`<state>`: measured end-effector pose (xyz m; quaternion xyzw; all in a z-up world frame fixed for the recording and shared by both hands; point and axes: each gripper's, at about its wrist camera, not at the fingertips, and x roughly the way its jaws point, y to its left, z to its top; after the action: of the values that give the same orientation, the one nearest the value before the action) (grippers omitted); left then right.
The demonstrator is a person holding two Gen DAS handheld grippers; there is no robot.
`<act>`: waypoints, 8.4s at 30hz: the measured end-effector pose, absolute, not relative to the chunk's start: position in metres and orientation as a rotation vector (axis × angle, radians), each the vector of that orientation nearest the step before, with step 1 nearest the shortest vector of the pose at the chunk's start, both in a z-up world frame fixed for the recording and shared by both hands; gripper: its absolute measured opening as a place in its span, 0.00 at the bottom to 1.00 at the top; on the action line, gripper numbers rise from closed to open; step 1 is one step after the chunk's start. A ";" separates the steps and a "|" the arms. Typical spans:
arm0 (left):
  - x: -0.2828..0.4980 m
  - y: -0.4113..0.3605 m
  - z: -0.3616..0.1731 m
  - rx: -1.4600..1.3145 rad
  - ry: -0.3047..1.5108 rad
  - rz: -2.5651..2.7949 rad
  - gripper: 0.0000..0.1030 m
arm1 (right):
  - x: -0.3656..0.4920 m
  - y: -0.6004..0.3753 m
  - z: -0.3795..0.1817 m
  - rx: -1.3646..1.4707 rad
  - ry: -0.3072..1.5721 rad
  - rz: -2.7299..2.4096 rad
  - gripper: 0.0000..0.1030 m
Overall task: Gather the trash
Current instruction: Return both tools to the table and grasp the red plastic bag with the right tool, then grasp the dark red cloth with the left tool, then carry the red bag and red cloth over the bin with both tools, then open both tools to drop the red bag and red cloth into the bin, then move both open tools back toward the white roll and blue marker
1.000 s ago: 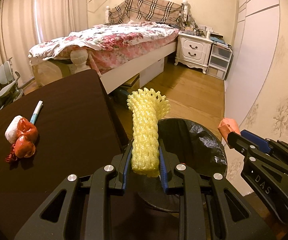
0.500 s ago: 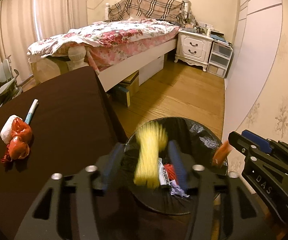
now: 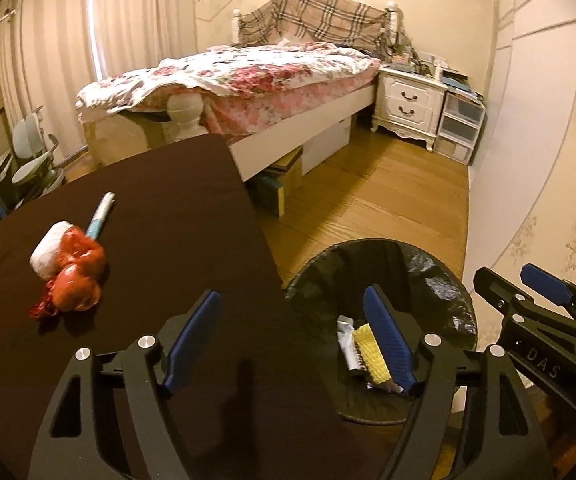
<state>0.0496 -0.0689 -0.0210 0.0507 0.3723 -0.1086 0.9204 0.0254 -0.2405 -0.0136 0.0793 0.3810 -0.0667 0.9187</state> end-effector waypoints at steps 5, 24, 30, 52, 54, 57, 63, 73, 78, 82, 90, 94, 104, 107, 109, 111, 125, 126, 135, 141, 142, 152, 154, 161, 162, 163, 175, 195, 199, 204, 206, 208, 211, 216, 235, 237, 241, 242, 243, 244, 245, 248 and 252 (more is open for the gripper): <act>0.046 -0.038 -0.015 0.081 0.755 -0.171 0.72 | 0.028 -0.226 -0.009 0.163 0.788 -0.101 0.66; 0.033 0.125 -0.016 -0.032 0.780 0.168 0.72 | 0.058 -0.064 0.005 0.050 0.821 0.230 0.67; 0.032 0.165 -0.015 -0.063 0.773 0.244 0.72 | 0.074 -0.013 0.010 0.005 0.818 0.293 0.67; 0.041 0.212 -0.031 -0.156 0.802 0.265 0.72 | 0.108 0.052 -0.012 -0.023 0.915 0.356 0.31; 0.043 0.205 -0.031 -0.148 0.804 0.248 0.72 | 0.107 0.045 -0.012 -0.019 0.911 0.343 0.31; 0.046 0.193 -0.032 -0.138 0.807 0.214 0.72 | 0.106 0.030 -0.010 -0.027 0.903 0.312 0.31; 0.058 0.165 -0.033 -0.103 0.814 0.148 0.72 | 0.105 0.005 -0.012 -0.030 0.911 0.278 0.31; 0.089 0.142 -0.039 -0.084 0.860 0.093 0.72 | 0.108 -0.018 -0.015 -0.001 0.919 0.285 0.31; 0.093 0.138 -0.041 -0.083 0.879 0.054 0.67 | 0.109 -0.019 -0.017 0.007 0.919 0.296 0.33; 0.091 0.133 -0.042 -0.073 0.881 0.020 0.54 | 0.109 -0.021 -0.018 0.015 0.921 0.301 0.33; 0.085 0.120 -0.043 -0.024 0.874 -0.042 0.27 | 0.107 -0.019 -0.019 0.011 0.919 0.301 0.33; 0.083 0.121 -0.043 -0.040 0.875 -0.045 0.27 | 0.106 -0.020 -0.019 0.008 0.918 0.301 0.32; 0.065 0.122 -0.041 -0.079 0.872 -0.046 0.27 | 0.104 -0.019 -0.018 0.008 0.918 0.301 0.31; 0.058 0.122 -0.041 -0.079 0.867 -0.041 0.27 | 0.101 -0.018 -0.018 0.006 0.916 0.301 0.31; 0.054 0.123 -0.041 -0.081 0.863 -0.037 0.27 | 0.098 -0.019 -0.018 0.006 0.915 0.301 0.31; 0.050 0.123 -0.040 -0.082 0.860 -0.034 0.27 | 0.097 -0.019 -0.017 0.006 0.913 0.301 0.31; 0.034 0.117 -0.036 -0.072 0.840 -0.026 0.27 | 0.053 -0.031 -0.012 0.001 0.886 0.301 0.31; 0.032 0.116 -0.036 -0.070 0.838 -0.027 0.27 | 0.051 -0.031 -0.012 0.002 0.885 0.300 0.31; 0.020 0.102 -0.030 -0.058 0.821 -0.033 0.27 | 0.036 -0.047 -0.006 0.012 0.864 0.274 0.31; 0.019 0.089 -0.024 -0.039 0.803 -0.053 0.27 | 0.028 -0.062 -0.001 0.029 0.847 0.253 0.31; 0.019 0.086 -0.024 -0.037 0.801 -0.057 0.27 | 0.026 -0.066 0.000 0.034 0.843 0.246 0.31; 0.023 0.053 -0.019 -0.007 0.779 -0.106 0.26 | 0.018 -0.103 0.004 0.063 0.816 0.171 0.31; 0.025 0.043 -0.019 0.003 0.776 -0.123 0.26 | 0.017 -0.113 0.003 0.074 0.816 0.153 0.31; 0.033 0.011 -0.020 0.031 0.774 -0.181 0.26 | 0.016 -0.146 0.001 0.105 0.814 0.087 0.31; 0.034 0.006 -0.020 0.035 0.773 -0.190 0.27 | 0.016 -0.151 0.001 0.109 0.813 0.077 0.31; 0.035 0.000 -0.020 0.041 0.772 -0.200 0.26 | 0.015 -0.155 0.000 0.111 0.813 0.069 0.31; 0.049 -0.051 -0.023 0.082 0.764 -0.281 0.27 | 0.018 -0.202 -0.009 0.133 0.819 -0.032 0.31; 0.075 -0.105 -0.030 0.140 0.774 -0.322 0.27 | 0.039 -0.246 -0.027 0.163 0.830 -0.126 0.31; 0.076 -0.108 -0.033 0.156 0.797 -0.326 0.31 | 0.042 -0.249 -0.028 0.171 0.828 -0.138 0.31; 0.078 -0.102 -0.032 0.125 0.793 -0.304 0.58 | 0.040 -0.253 -0.030 0.175 0.825 -0.167 0.46; 0.077 -0.100 -0.030 0.114 0.787 -0.295 0.67 | 0.039 -0.254 -0.030 0.173 0.827 -0.177 0.47; 0.076 -0.098 -0.028 0.109 0.779 -0.288 0.69 | 0.039 -0.256 -0.030 0.172 0.826 -0.187 0.54; 0.075 -0.094 -0.025 0.116 0.770 -0.268 0.70 | 0.038 -0.255 -0.028 0.168 0.824 -0.198 0.58; 0.074 -0.074 -0.022 0.119 0.753 -0.220 0.71 | 0.040 -0.251 -0.027 0.163 0.821 -0.186 0.63; 0.075 0.061 -0.026 0.087 0.755 0.074 0.72 | 0.084 -0.128 -0.011 0.083 0.861 0.090 0.72; 0.080 0.076 -0.027 0.075 0.761 0.106 0.72 | 0.091 -0.110 -0.012 0.077 0.879 0.128 0.72; 0.090 0.100 -0.027 0.044 0.768 0.148 0.72 | 0.103 -0.079 -0.014 0.046 0.906 0.165 0.73; 0.092 0.104 -0.027 0.046 0.766 0.155 0.72 | 0.103 -0.074 -0.014 0.040 0.909 0.169 0.73; 0.094 0.108 -0.027 0.048 0.765 0.162 0.72 | 0.106 -0.068 -0.015 0.031 0.913 0.176 0.74; 0.097 0.112 -0.027 0.048 0.765 0.168 0.72 | 0.107 -0.063 -0.015 0.027 0.915 0.180 0.75; 0.101 0.116 -0.026 0.047 0.764 0.172 0.72 | 0.109 -0.058 -0.016 0.023 0.917 0.186 0.76; 0.110 0.122 -0.028 0.046 0.769 0.168 0.72 | 0.114 -0.045 -0.018 0.007 0.924 0.194 0.76; 0.118 0.128 -0.033 0.051 0.795 0.129 0.72 | 0.122 -0.031 -0.022 -0.013 0.932 0.192 0.76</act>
<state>0.1184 0.1278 -0.0326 0.0246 0.3867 0.0627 0.9197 0.1215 -0.0314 -0.0215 -0.0064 0.4486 0.0927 0.8889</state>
